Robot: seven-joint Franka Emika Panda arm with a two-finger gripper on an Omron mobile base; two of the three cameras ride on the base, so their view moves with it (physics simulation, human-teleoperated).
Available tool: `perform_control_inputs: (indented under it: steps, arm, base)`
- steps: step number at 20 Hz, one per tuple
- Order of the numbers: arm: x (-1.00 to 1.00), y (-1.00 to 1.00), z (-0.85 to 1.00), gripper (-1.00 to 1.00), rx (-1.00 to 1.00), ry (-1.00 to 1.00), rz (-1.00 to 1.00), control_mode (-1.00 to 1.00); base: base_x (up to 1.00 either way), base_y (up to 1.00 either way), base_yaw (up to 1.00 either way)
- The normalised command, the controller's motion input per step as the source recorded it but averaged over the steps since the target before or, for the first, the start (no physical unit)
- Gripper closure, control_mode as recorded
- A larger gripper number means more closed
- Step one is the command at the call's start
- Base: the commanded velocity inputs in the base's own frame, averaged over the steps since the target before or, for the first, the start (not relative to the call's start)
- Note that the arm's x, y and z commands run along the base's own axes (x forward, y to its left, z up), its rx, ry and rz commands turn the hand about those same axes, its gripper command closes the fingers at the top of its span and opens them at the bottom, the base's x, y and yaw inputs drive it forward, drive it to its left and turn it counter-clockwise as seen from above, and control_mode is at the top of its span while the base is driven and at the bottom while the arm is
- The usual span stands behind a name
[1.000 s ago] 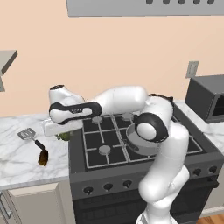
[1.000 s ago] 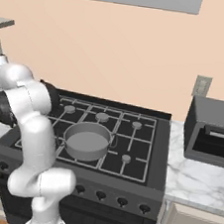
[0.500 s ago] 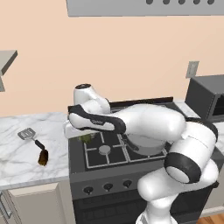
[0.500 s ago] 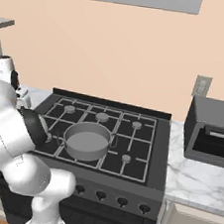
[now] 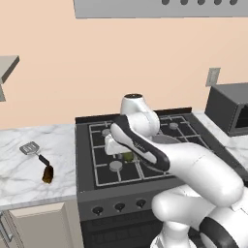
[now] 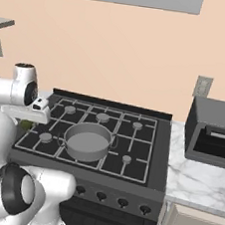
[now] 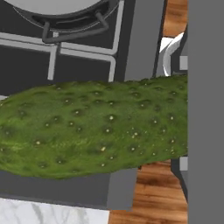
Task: Put the sweet potato and cucumber in the pot. Retrieve the spatula and lightly stir the vegetables in the pot.
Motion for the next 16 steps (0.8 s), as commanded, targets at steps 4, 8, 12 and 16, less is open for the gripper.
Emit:
perform_control_inputs:
  steps: [4, 8, 12, 16]
  arm:
    - [0.22, -1.0, 0.04, 1.0, -0.02, 0.14, -0.13, -1.0]
    - [0.53, -0.88, 0.01, 1.0, -0.12, 0.18, -0.09, -1.0]
    - [0.59, -0.84, 0.01, 1.0, -0.14, 0.15, -0.01, -1.0]
    - [0.46, -0.99, -0.08, 1.0, -0.01, 0.07, 0.0, -1.0]
  base:
    - [0.0, 0.0, 0.0]
    - [0.0, 0.0, 0.0]
    - [0.0, 0.0, 0.0]
    - [0.0, 0.0, 0.0]
